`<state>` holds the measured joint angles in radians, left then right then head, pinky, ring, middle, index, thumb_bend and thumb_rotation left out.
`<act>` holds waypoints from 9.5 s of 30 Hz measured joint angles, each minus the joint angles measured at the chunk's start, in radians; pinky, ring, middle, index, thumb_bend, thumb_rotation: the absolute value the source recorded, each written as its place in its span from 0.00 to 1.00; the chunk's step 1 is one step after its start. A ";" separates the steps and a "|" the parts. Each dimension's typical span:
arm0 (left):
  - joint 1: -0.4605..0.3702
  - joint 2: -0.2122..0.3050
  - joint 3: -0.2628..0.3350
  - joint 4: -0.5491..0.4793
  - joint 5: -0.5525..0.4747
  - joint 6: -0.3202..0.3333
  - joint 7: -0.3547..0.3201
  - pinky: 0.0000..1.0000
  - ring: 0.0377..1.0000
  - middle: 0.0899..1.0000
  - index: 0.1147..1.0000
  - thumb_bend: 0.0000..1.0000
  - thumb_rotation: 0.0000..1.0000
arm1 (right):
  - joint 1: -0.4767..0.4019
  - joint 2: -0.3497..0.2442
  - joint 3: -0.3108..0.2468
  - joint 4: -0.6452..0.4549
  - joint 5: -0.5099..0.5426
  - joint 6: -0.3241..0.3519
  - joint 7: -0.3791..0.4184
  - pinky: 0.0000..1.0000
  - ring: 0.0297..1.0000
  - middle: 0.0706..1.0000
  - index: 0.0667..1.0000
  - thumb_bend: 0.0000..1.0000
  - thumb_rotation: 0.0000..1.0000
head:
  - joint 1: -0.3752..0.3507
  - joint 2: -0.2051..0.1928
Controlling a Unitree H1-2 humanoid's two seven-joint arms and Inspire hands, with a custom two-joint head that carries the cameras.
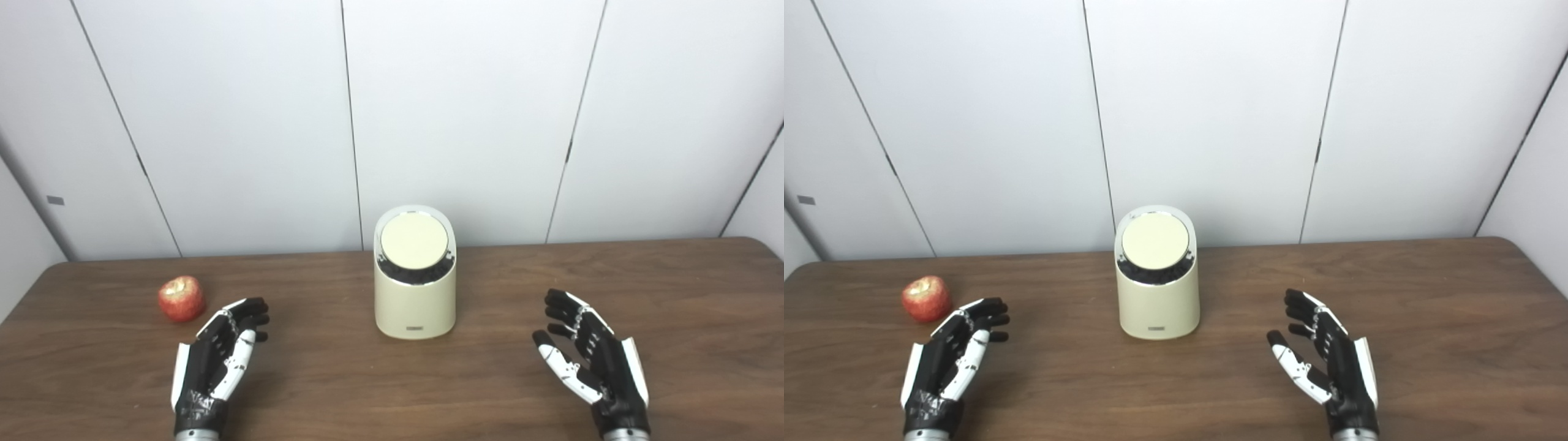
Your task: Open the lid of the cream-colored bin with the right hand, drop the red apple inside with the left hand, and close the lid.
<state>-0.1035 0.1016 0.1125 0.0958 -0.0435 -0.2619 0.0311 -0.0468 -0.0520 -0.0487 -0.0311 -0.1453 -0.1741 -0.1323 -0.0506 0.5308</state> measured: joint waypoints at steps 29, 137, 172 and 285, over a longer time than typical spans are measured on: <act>0.001 0.000 0.000 -0.001 0.000 0.001 -0.002 0.63 0.70 0.69 0.67 0.24 0.43 | -0.077 -0.059 0.037 -0.195 -0.080 0.335 0.098 0.89 0.92 0.93 0.93 0.62 0.74 | 0.000 0.000; 0.040 -0.033 -0.010 -0.065 0.034 0.037 0.002 0.63 0.69 0.70 0.67 0.22 0.42 | -0.606 -0.047 0.318 0.144 -0.529 0.548 0.051 0.71 0.89 0.98 0.94 0.84 0.01 | 0.023 0.028; 0.040 -0.033 -0.011 -0.064 0.036 0.040 -0.002 0.63 0.70 0.70 0.68 0.22 0.42 | -0.517 -0.055 0.215 0.125 -0.388 0.395 0.001 0.77 0.89 0.94 0.92 0.74 1.00 | 0.023 0.005; -0.314 0.421 -0.153 0.284 0.703 0.406 -0.027 1.00 1.00 0.99 0.97 1.00 0.39 | -0.009 -0.030 -0.002 0.005 -0.182 -0.074 -0.120 0.70 0.79 0.78 0.75 0.19 0.37 | 0.164 -0.031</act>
<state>-0.4180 0.5225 -0.0400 0.3802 0.6593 0.1438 0.0042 -0.0560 -0.0822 -0.0508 -0.0263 -0.3268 -0.2484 -0.2527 0.1134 0.5001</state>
